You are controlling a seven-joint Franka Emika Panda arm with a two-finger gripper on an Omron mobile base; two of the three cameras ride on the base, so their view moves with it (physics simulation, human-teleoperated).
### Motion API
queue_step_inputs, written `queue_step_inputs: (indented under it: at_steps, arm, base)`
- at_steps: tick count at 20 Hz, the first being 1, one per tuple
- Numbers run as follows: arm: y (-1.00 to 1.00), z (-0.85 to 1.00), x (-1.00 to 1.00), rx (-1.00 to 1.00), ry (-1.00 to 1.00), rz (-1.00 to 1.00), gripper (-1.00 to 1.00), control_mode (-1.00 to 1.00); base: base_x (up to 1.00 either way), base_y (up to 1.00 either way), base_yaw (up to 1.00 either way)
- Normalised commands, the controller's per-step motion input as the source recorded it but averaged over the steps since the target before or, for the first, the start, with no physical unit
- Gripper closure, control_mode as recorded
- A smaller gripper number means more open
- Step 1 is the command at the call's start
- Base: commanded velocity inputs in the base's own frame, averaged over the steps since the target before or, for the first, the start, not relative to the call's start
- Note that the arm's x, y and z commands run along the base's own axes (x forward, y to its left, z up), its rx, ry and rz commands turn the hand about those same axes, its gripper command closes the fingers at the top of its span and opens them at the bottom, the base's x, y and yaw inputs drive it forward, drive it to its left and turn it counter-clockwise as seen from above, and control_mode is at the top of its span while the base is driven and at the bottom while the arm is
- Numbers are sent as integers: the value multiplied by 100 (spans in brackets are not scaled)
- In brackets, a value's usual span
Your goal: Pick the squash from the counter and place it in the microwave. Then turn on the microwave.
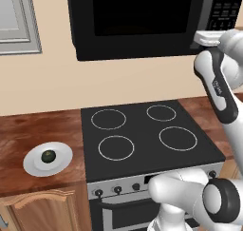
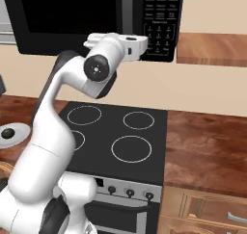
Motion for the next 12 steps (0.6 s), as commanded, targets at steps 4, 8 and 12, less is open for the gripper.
queue_step_inputs:
  at_steps: [4, 8, 12]
  arm:
    - [-4, 9, 18, 0, -12, 0, -100, -100]
    - [-10, 10, 19, 0, -7, 0, -100, -100]
    - [-8, 10, 26, 0, -1, 0, -100, -100]
  base:
    - [0, 0, 0]
    - [0, 0, 0]
    - [0, 0, 0]
